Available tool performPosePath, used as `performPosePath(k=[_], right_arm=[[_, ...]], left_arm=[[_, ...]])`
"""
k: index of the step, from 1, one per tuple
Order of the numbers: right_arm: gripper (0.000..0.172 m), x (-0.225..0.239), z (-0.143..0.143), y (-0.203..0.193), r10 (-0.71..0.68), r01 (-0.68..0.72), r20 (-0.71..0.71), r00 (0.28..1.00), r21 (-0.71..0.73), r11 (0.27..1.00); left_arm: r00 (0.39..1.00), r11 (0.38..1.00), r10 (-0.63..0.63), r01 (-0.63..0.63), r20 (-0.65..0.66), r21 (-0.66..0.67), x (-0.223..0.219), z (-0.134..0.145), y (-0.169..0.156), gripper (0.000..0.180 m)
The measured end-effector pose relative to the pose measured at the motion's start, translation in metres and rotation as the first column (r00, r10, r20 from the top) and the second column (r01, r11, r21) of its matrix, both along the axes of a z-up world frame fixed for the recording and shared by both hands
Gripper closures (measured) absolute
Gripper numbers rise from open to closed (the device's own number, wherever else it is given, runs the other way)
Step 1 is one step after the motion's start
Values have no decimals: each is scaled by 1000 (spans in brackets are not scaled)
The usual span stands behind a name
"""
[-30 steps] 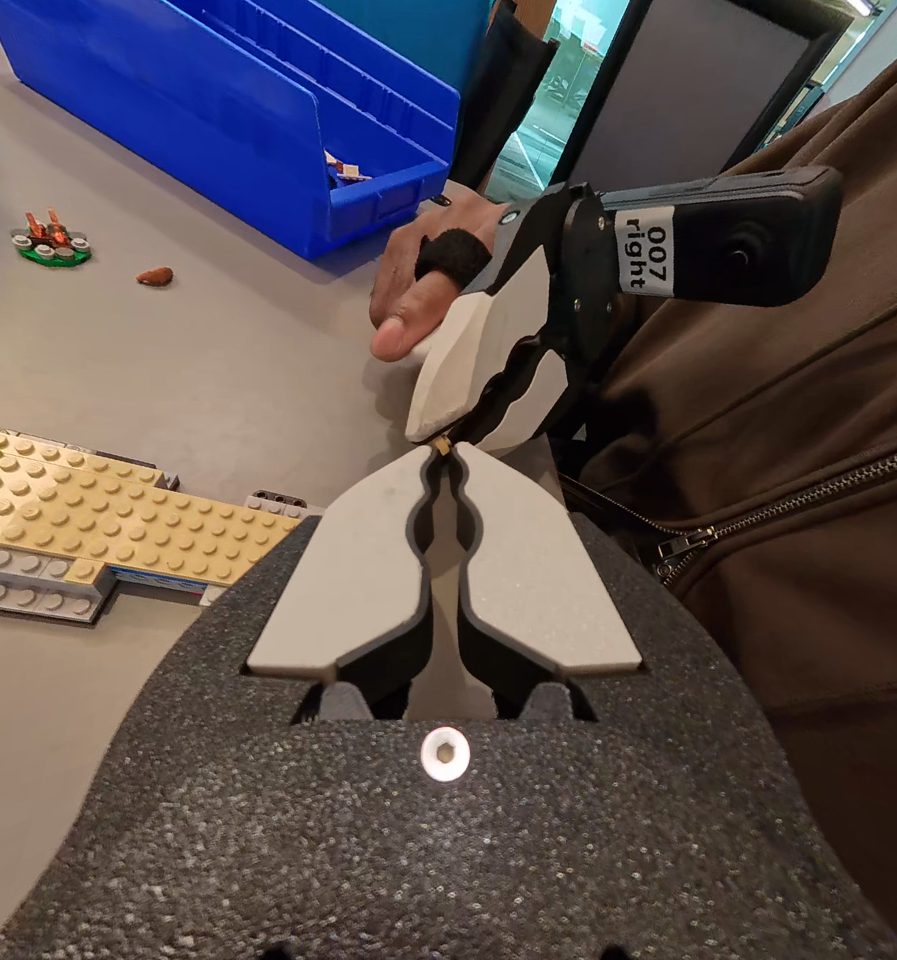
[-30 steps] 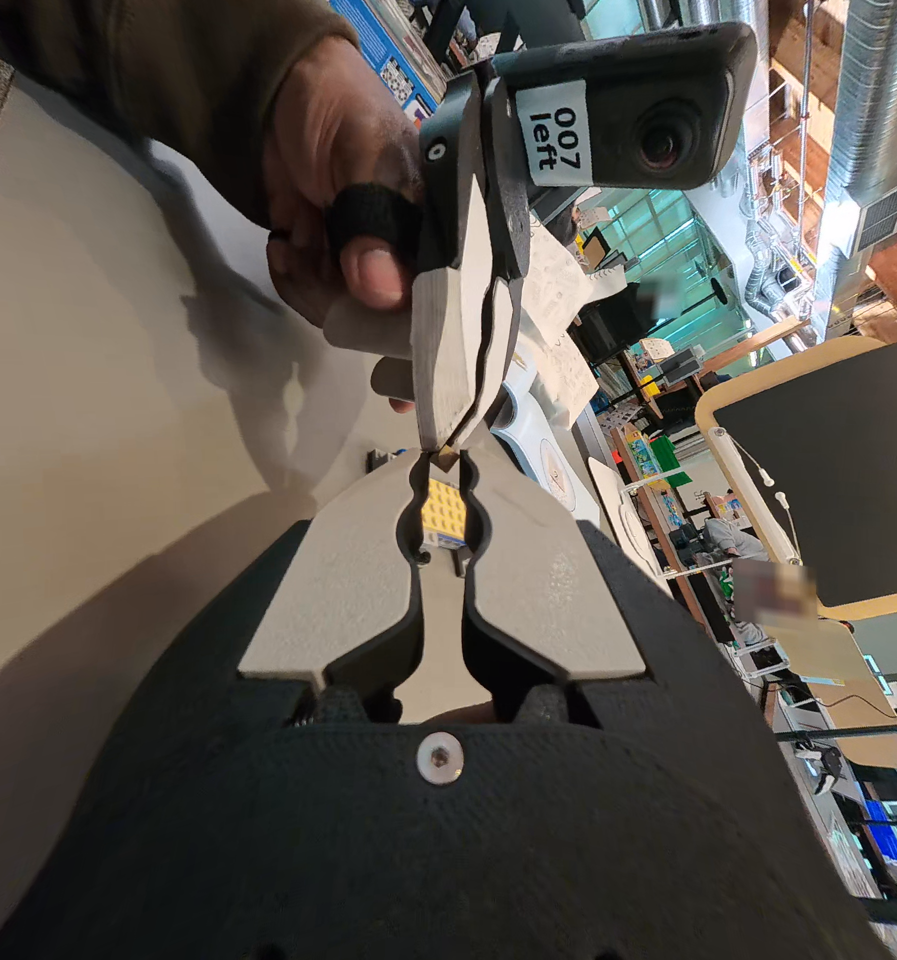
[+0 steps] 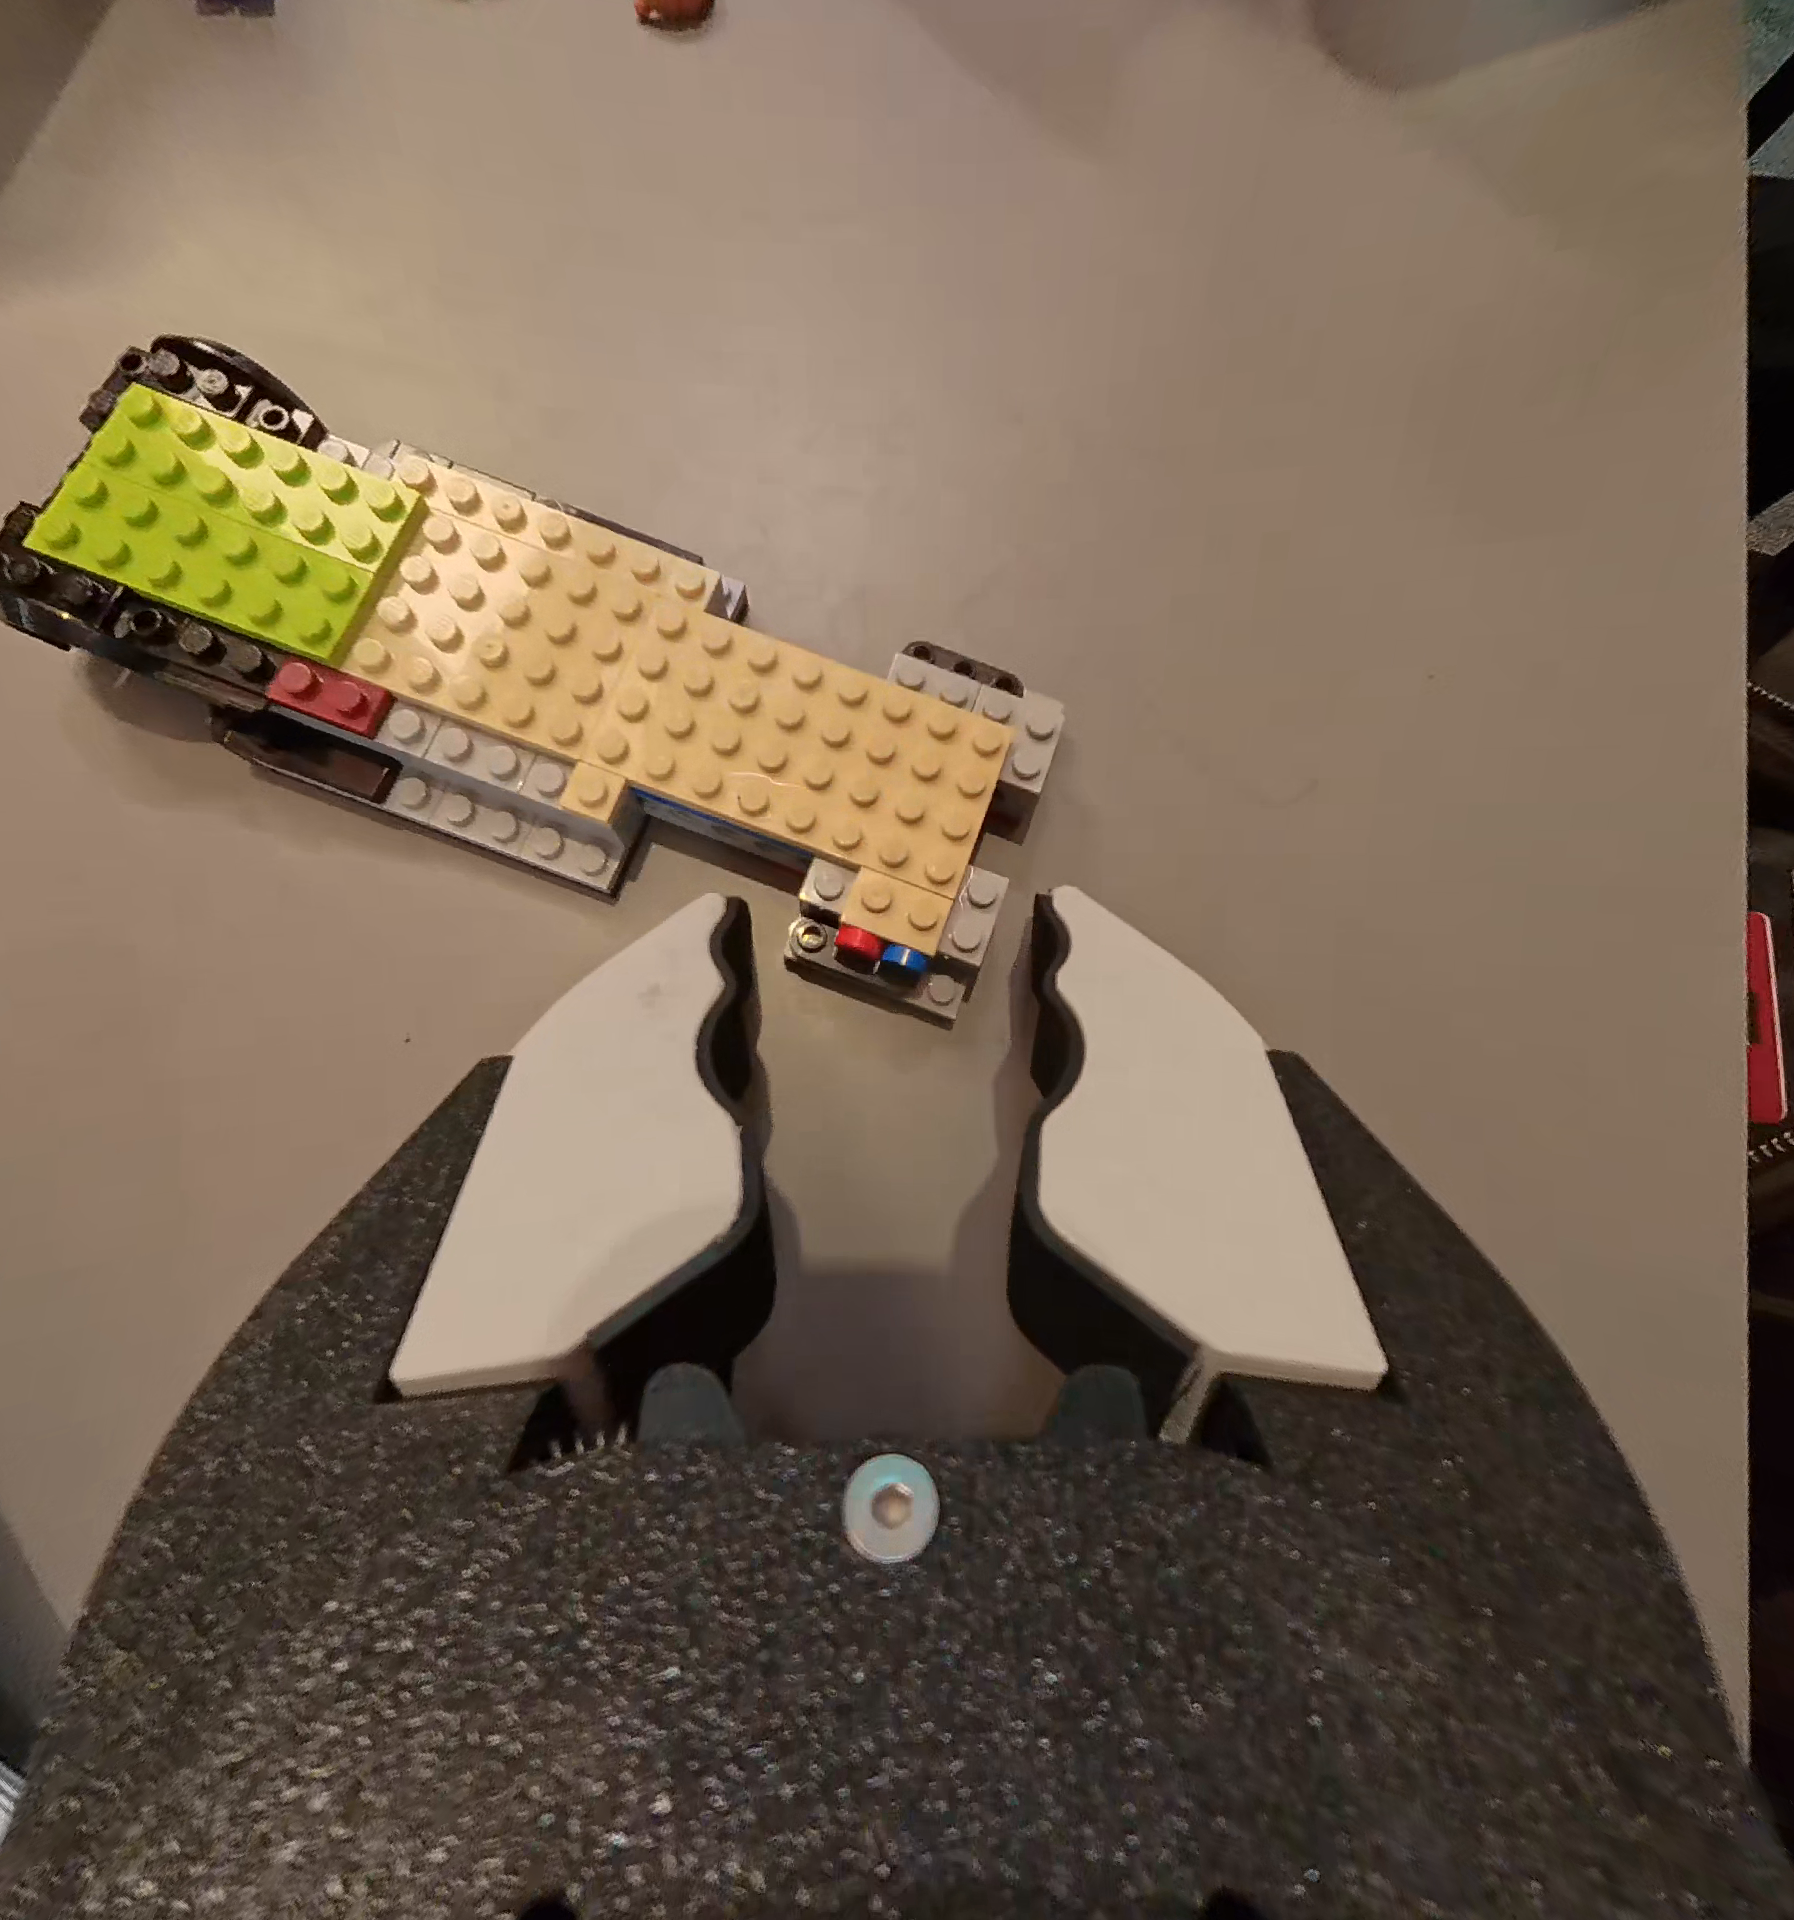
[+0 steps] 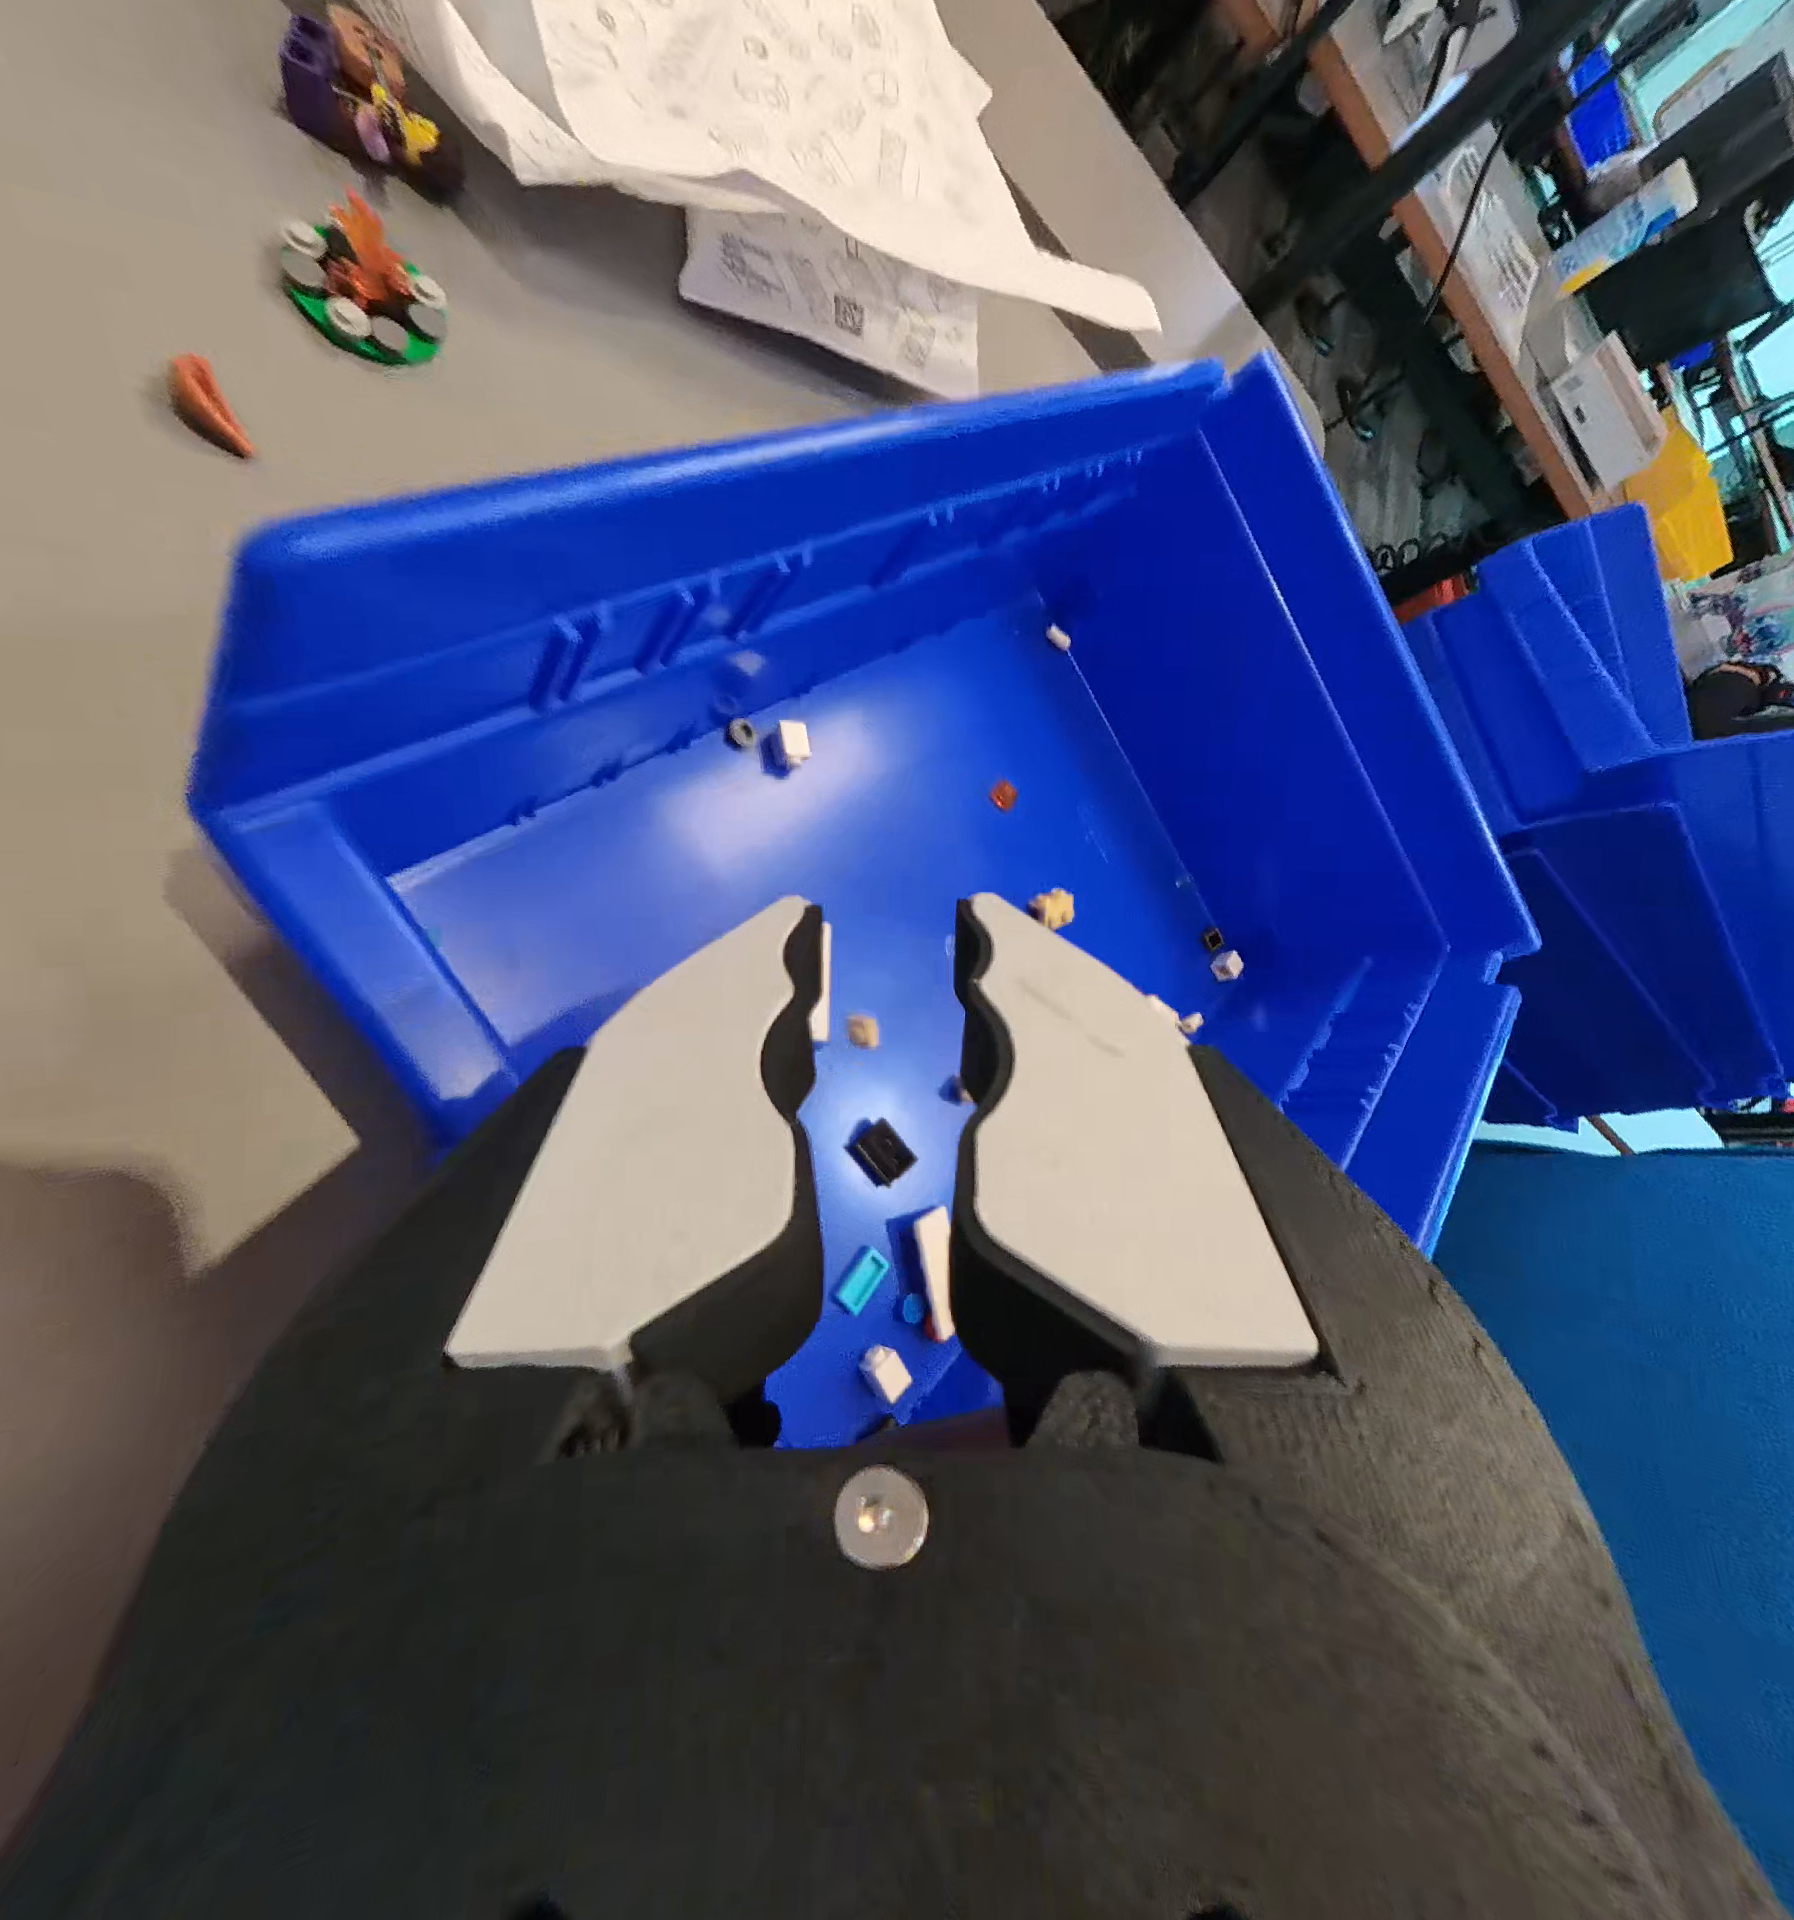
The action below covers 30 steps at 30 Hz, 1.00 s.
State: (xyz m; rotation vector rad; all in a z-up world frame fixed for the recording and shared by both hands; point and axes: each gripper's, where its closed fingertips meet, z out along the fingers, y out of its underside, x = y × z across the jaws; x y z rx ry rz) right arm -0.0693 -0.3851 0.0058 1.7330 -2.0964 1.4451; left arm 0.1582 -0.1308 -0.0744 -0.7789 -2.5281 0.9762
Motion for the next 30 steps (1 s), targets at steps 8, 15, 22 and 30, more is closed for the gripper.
performPosePath(k=[8, 15, 22, 30], right_arm=[[150, 83, 5, 89, 324, -328, 98, 941, 23, 944], [151, 145, -22, 158, 518, -525, 96, 850, 87, 847], [147, 191, -45, 209, 700, -734, 220, 679, 184, 654], [146, 204, -61, 224, 799, -816, 177, 575, 198, 543]], left_arm=[[999, 999, -51, 51, 11, -11, -6, 0, -1, 144], [997, 996, -83, 83, 7, -12, -9, 0, 7, 144], [980, 980, -199, 200, 3, -12, -20, 0, 22, 144], [970, 970, -245, 245, -11, -4, -24, 0, 29, 144]])
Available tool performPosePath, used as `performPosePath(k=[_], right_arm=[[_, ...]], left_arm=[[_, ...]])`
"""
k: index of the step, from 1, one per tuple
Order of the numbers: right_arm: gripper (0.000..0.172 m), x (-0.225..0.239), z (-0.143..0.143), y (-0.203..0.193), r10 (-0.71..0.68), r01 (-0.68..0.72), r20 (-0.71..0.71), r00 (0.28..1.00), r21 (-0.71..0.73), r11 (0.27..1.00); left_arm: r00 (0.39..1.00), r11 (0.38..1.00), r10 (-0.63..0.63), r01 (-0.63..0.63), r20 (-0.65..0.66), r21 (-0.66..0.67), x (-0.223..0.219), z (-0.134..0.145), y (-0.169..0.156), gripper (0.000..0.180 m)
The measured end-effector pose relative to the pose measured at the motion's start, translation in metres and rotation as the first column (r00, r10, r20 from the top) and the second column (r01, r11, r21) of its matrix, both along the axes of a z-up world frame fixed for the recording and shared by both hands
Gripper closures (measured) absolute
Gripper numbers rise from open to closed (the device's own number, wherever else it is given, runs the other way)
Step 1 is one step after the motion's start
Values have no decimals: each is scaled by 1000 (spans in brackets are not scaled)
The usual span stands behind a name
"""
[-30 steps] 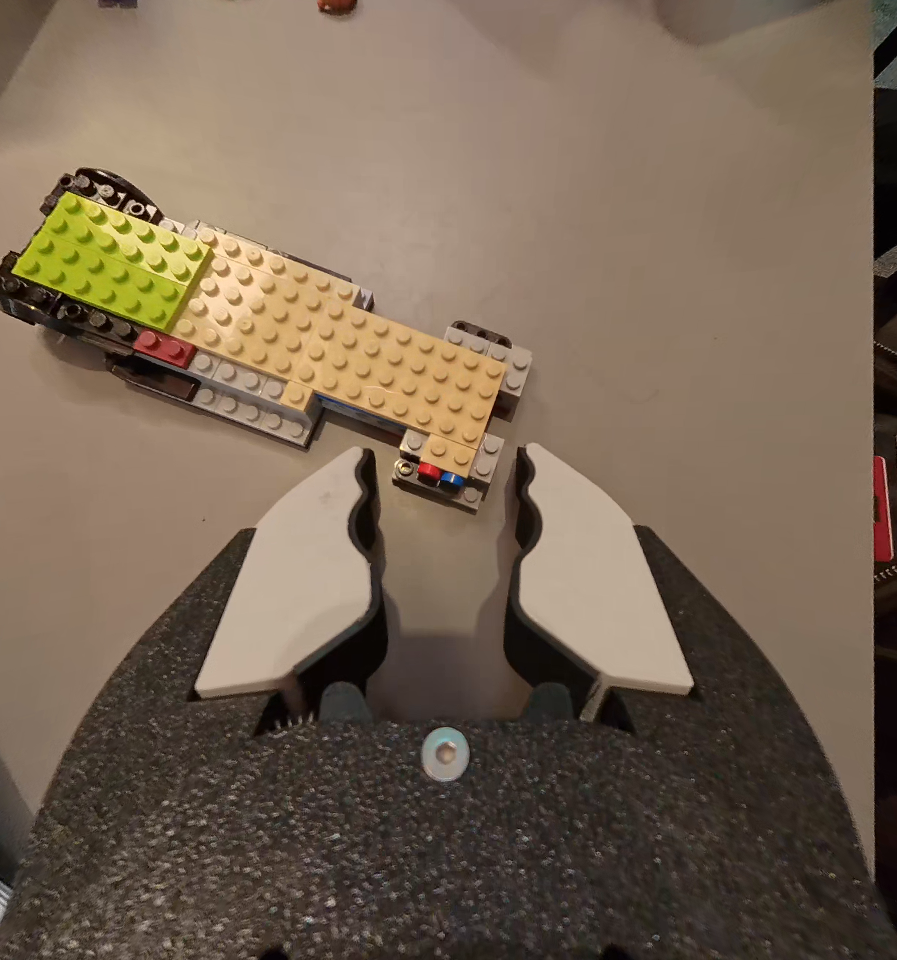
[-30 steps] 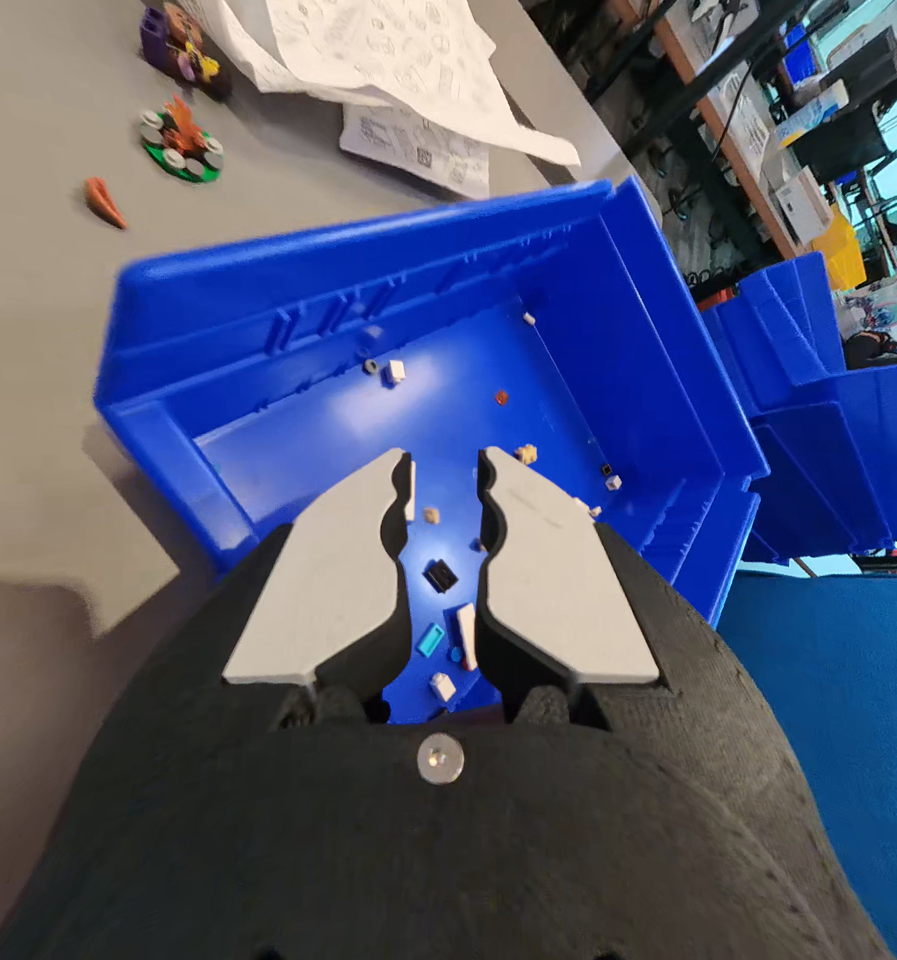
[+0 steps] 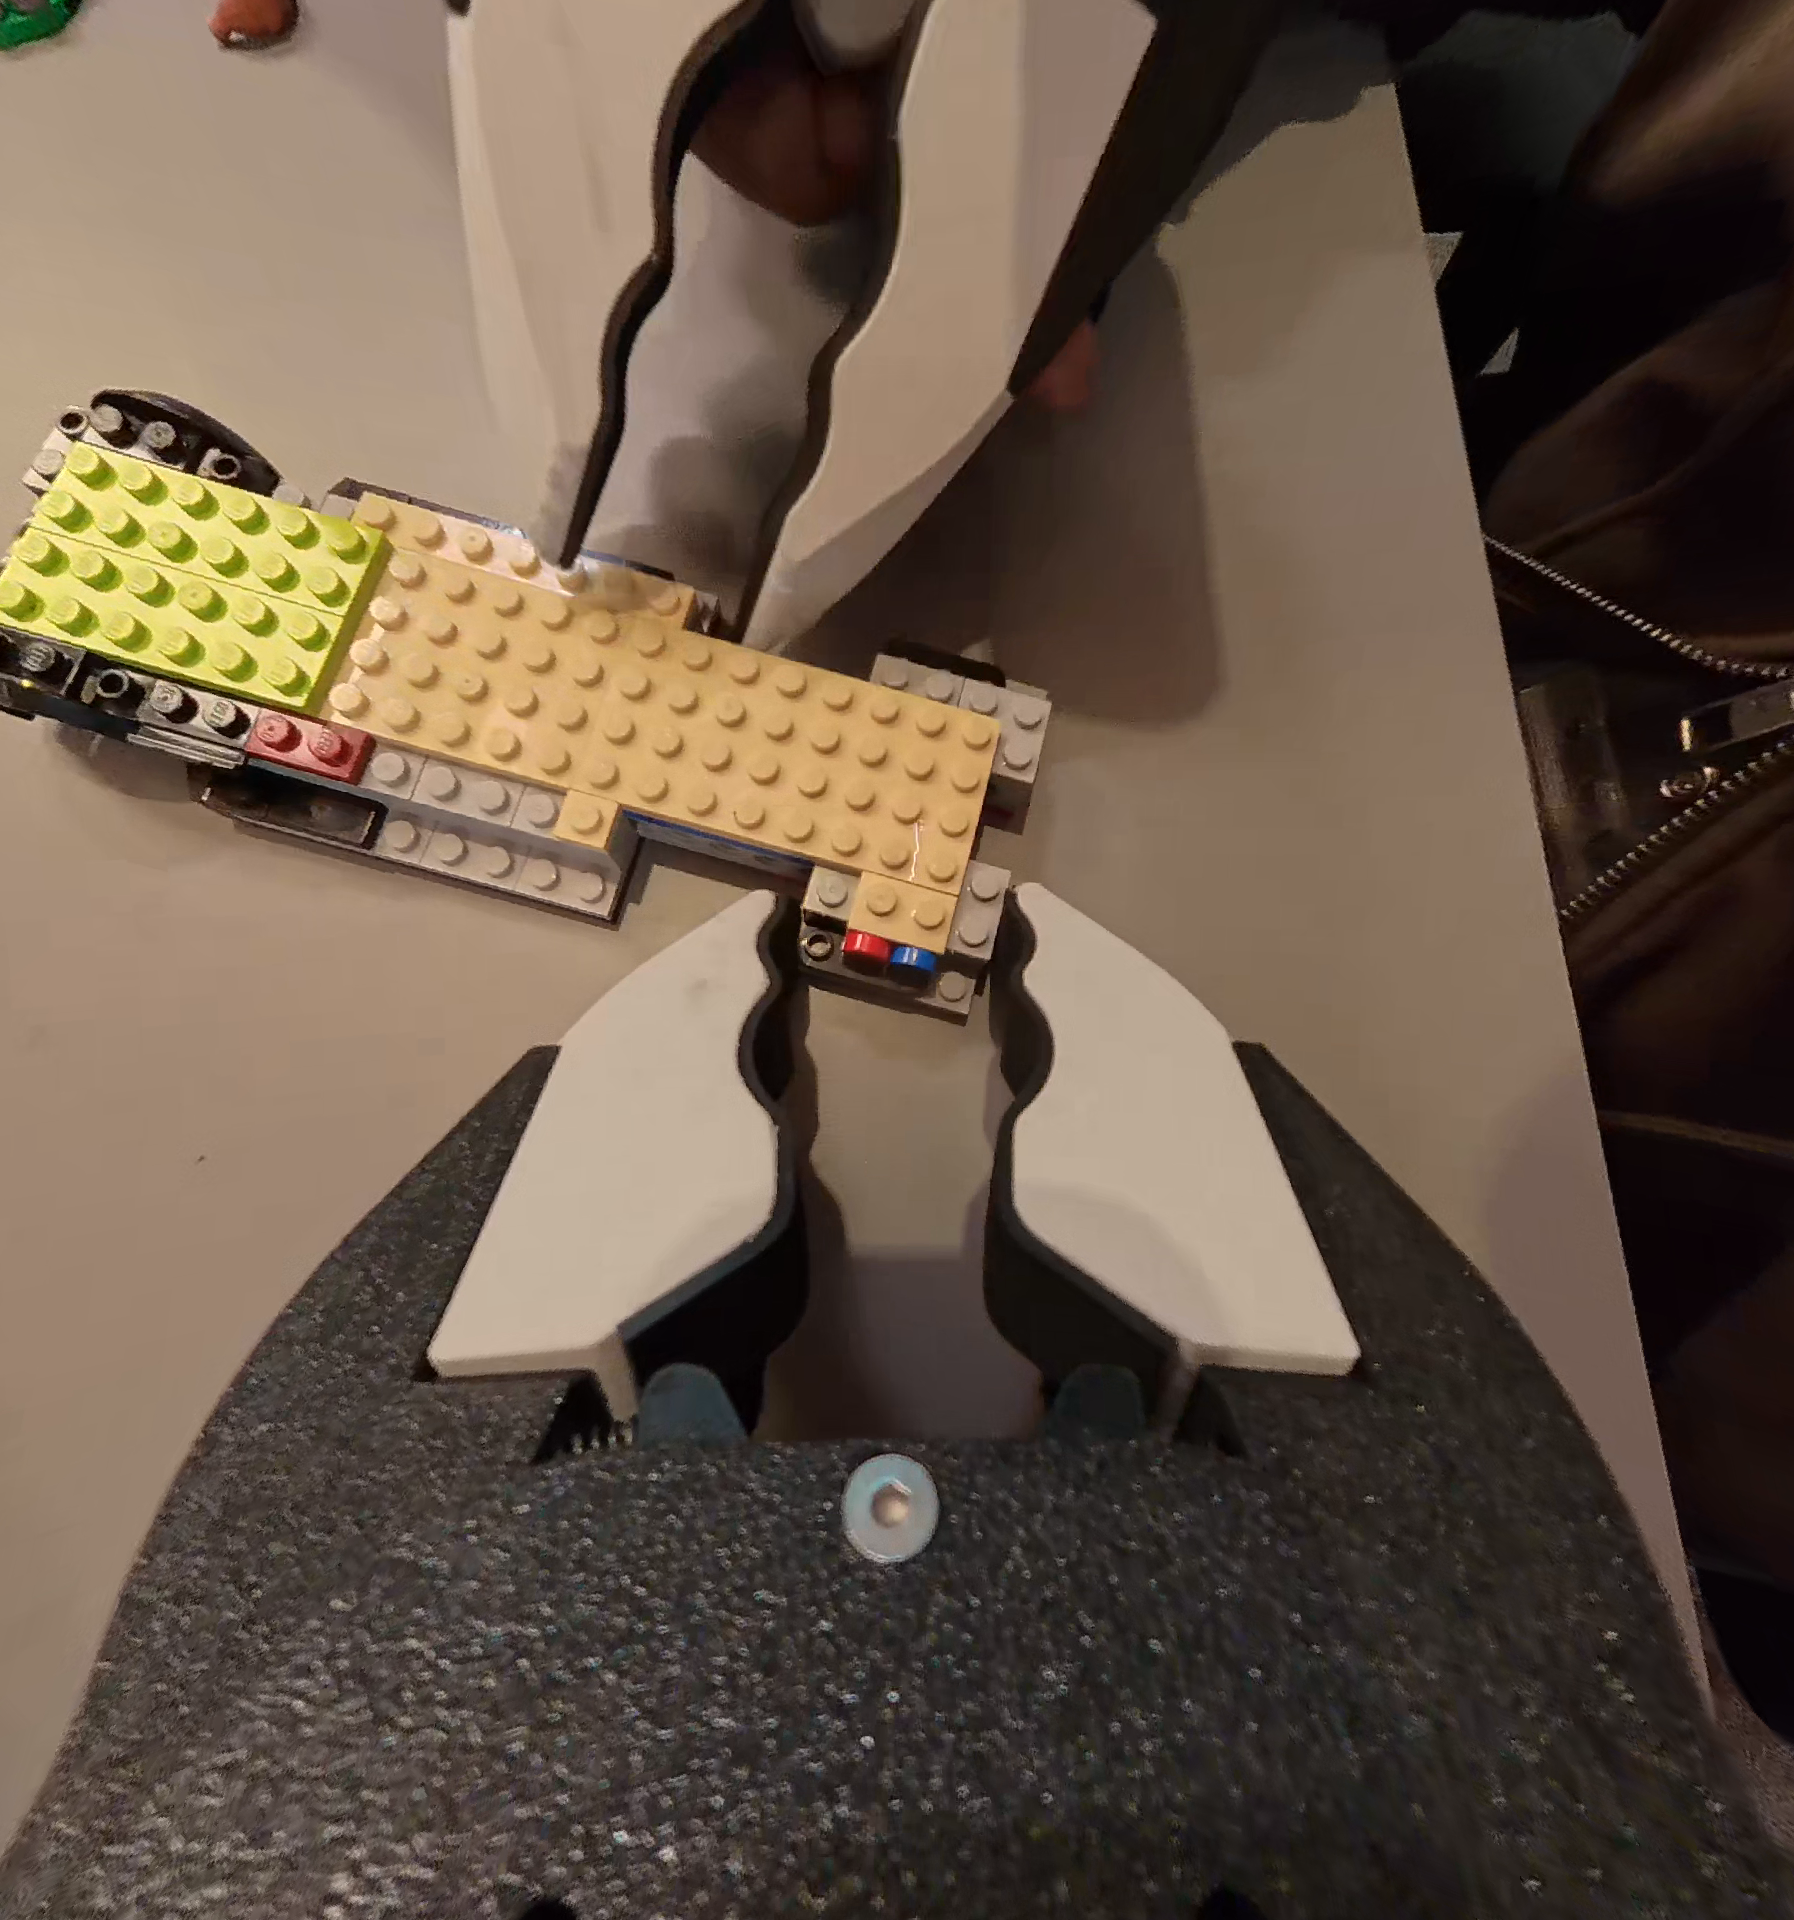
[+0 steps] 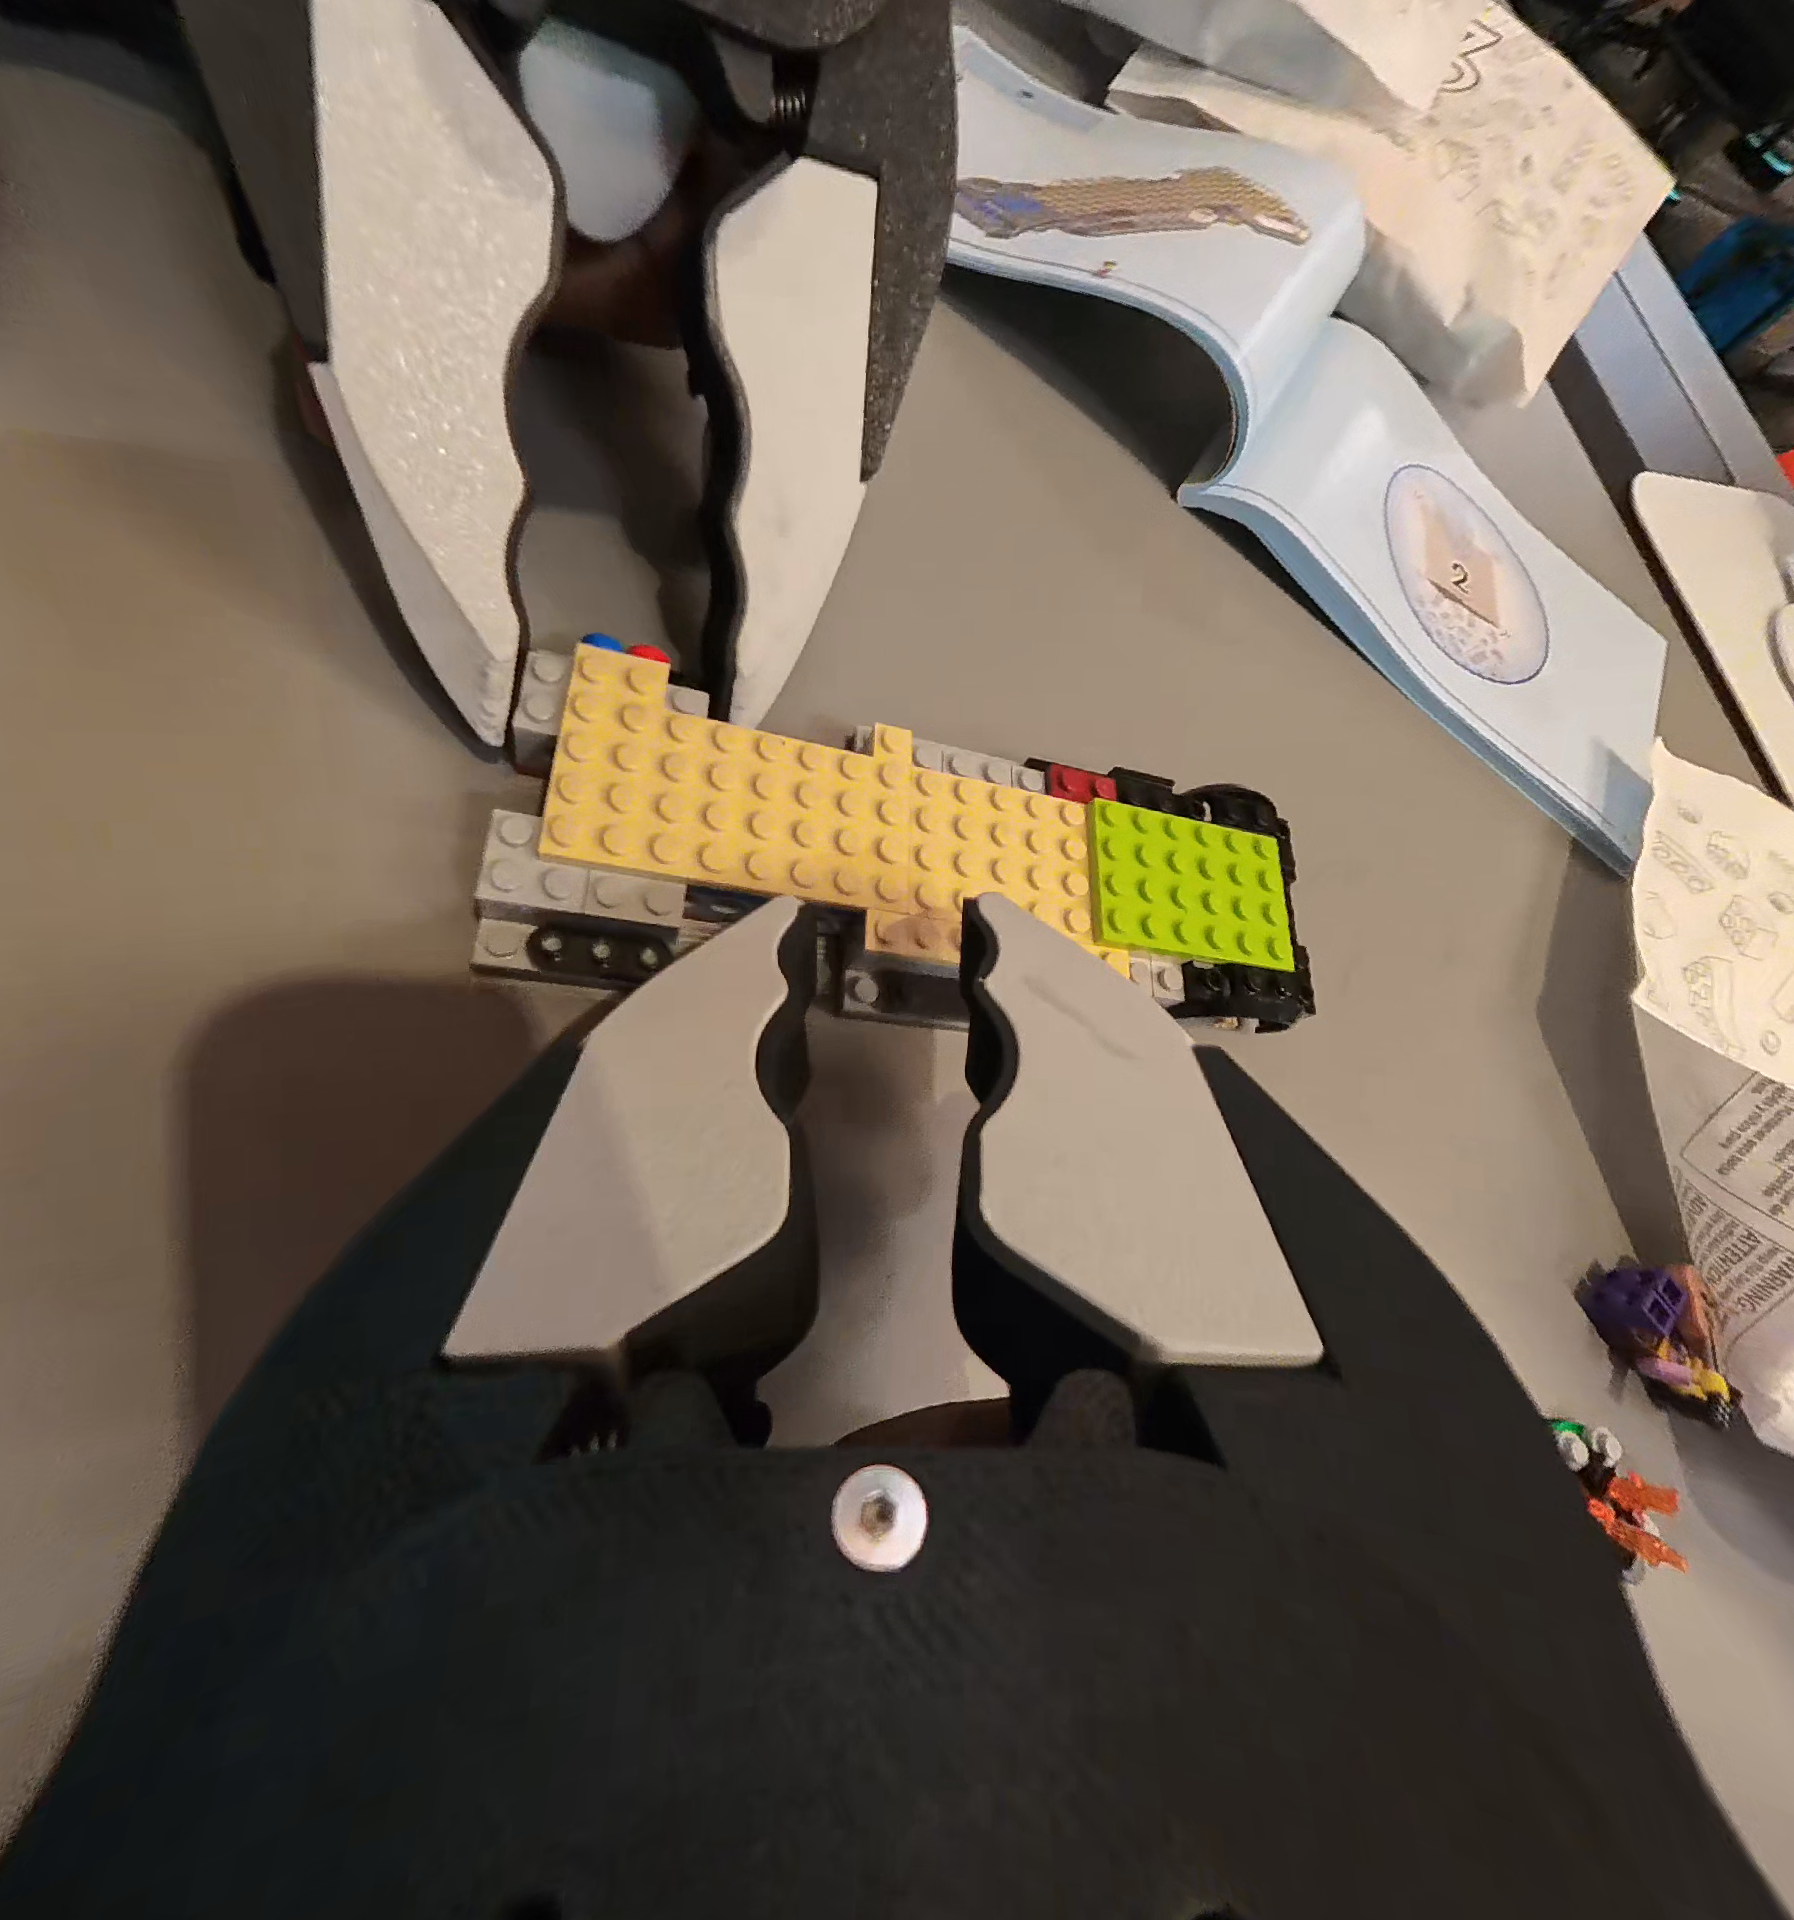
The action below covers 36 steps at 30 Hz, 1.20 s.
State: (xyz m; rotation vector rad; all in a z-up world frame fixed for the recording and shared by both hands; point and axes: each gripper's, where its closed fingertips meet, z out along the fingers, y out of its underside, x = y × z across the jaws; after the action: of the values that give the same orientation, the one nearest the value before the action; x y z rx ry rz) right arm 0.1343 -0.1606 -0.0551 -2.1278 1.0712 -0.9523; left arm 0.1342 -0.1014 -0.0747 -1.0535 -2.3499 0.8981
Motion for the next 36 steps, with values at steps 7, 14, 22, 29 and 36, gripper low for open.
performPosePath(k=[7, 14, 22, 29, 36], right_arm=[[157, 0, -5, 3, 85, -85, -44, 995, 6, 996], [159, 0, -4, 5, 123, -111, -90, 988, 124, 986], [172, -1, -3, 9, 150, -130, -104, 983, 176, 976], [172, -1, -1, 8, 140, -126, -81, 987, 161, 979], [172, 1, 5, -3, 70, -64, -35, 997, 162, 985]], left_arm=[[999, 999, -46, 46, 1, -2, -4, 0, 5, 145], [998, 998, -55, 55, -2, 0, -5, 0, 6, 145], [999, 999, -50, 50, -1, -1, -5, 0, 5, 146], [999, 999, -50, 50, -3, 1, -5, 0, 5, 146], [998, 998, -59, 59, -4, 3, -5, 0, 7, 146]])
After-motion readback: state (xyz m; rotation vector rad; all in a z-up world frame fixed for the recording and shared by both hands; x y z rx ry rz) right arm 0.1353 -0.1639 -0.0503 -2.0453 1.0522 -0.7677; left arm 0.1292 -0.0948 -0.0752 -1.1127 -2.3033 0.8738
